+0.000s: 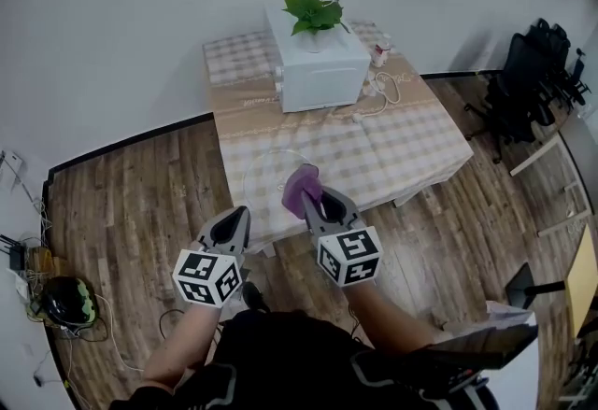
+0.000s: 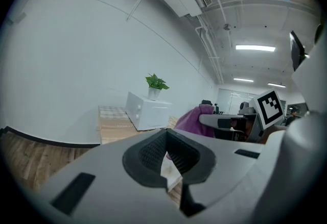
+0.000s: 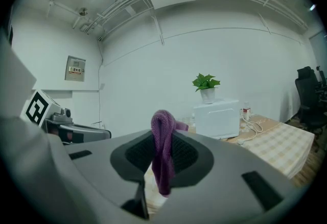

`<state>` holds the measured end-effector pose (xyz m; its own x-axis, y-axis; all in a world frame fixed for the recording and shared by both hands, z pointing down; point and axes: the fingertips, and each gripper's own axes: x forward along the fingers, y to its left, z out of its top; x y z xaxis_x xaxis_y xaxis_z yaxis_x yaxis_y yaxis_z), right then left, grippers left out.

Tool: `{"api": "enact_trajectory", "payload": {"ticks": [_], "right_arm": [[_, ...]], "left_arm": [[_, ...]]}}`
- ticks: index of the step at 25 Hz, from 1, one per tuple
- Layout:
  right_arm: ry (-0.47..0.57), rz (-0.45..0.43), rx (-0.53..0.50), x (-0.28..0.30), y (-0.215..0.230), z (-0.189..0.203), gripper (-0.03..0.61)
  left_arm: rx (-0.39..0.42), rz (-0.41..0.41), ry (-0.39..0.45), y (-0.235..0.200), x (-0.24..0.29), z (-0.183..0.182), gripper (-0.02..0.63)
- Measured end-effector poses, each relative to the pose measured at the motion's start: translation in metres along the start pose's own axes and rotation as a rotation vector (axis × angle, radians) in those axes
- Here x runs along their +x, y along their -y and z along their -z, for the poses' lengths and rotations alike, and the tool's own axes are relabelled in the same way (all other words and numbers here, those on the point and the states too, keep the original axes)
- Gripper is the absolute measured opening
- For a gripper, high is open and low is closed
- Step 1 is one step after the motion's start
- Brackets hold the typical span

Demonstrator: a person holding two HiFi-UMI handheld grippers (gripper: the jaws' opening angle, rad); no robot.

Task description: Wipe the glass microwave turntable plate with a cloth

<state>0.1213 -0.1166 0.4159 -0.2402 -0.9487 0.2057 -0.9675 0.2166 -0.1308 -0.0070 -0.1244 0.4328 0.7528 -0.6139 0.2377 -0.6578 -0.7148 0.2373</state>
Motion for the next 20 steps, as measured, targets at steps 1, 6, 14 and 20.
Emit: {"api": "enact_trajectory", "payload": {"ticks": [1,6,14,20], "right_arm": [[-0.004,0.002,-0.004,0.005,-0.002,-0.001,0.072],[-0.023,0.03,-0.026,0.029,-0.005,0.001,0.072],[-0.077,0.073,-0.037,0.07,-0.009,0.014,0.072],[-0.124,0.083,-0.038,0.096,-0.016,0.026,0.072]], "left_arm": [[-0.002,0.0,-0.003,-0.006,0.001,-0.001,0.002],[0.012,0.007,-0.007,-0.028,0.01,-0.005,0.002],[-0.003,0.036,-0.027,-0.062,0.022,-0.002,0.002],[-0.021,0.068,-0.013,-0.086,0.025,0.0,0.002]]}}
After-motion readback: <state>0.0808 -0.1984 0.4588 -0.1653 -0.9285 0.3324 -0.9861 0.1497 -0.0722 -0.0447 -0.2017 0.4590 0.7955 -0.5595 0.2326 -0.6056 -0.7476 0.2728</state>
